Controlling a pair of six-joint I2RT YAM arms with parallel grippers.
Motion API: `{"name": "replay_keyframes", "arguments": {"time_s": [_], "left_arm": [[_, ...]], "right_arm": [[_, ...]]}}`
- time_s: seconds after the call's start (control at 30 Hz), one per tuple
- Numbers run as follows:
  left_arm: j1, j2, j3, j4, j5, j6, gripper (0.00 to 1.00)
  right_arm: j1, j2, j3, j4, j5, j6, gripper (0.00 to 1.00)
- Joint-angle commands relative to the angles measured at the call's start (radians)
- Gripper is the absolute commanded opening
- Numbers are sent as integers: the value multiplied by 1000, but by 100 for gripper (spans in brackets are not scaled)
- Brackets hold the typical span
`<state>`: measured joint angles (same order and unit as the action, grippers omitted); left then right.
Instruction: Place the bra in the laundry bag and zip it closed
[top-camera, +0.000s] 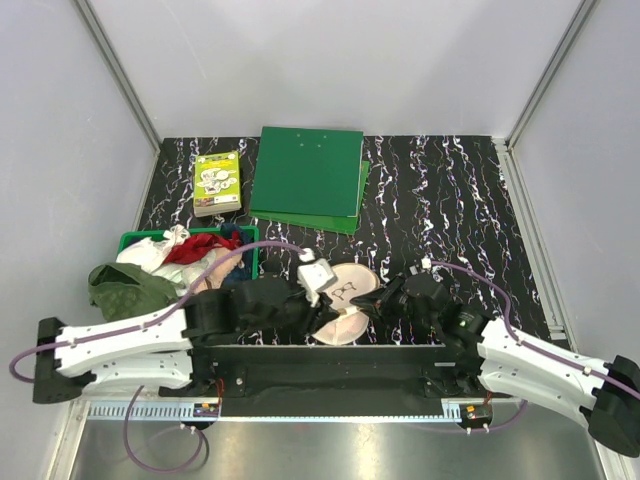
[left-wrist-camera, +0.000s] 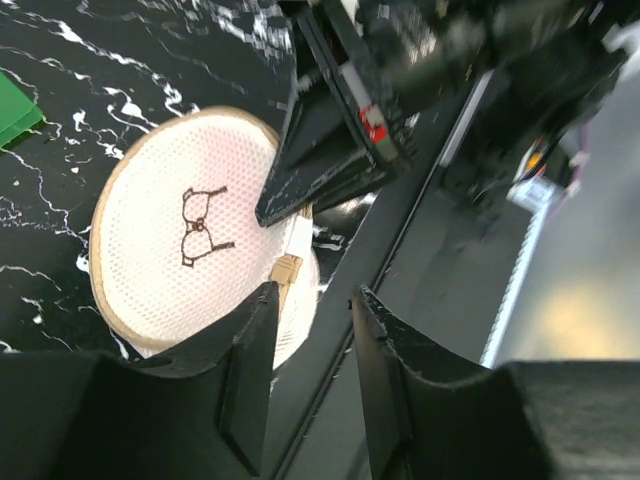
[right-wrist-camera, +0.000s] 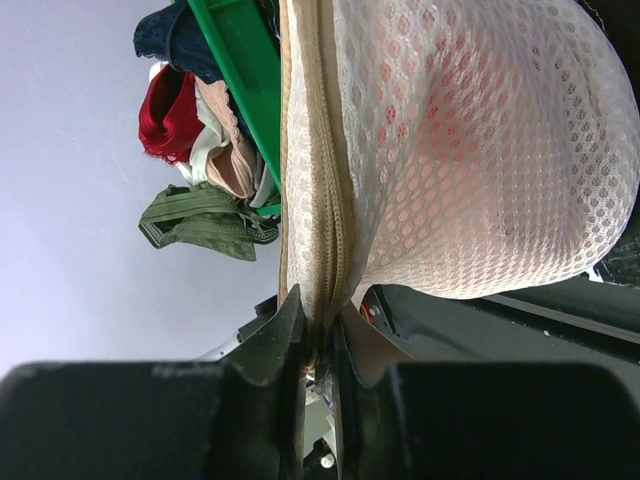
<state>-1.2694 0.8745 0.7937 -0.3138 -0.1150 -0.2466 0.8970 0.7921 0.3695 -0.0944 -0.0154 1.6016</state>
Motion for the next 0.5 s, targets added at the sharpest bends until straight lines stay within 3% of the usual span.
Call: {"name": "replay_keyframes", "arguments": {"time_s": [0.0,0.47], "left_arm": [[-13,93,73,67,41,148,39],[-15,235,134,36,78,185,36]], "right_arm": [[8,-31,36,5,35,3,15],[8,-59,25,5,20,-3,13]]}}
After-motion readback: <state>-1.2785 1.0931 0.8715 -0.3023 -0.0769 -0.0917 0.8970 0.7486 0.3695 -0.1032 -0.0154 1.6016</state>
